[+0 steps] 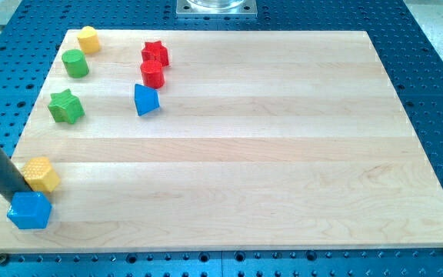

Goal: Slide the cube below the triangle

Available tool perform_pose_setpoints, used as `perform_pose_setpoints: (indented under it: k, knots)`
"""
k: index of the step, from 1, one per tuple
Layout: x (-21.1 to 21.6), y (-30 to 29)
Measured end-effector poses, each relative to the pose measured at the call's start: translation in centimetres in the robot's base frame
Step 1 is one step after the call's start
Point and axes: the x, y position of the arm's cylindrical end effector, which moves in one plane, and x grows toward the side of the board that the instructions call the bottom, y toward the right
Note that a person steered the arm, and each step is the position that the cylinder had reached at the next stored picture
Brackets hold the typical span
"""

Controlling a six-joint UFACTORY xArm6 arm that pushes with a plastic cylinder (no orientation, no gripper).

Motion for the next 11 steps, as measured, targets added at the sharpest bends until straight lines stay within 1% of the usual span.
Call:
perform_pose_setpoints:
  k: [2, 3, 4, 5, 6, 7, 8, 9, 11]
  knots:
    - [4.1, 0.4]
    - [4.1, 2.8]
    - [1.9, 3.6]
    - [1.1, 2.3]
    - [2.0, -2.8]
    - [2.9, -3.0]
    - [5.3, -2.9]
    - [6.7, -1.0]
    - [6.3, 8.1]
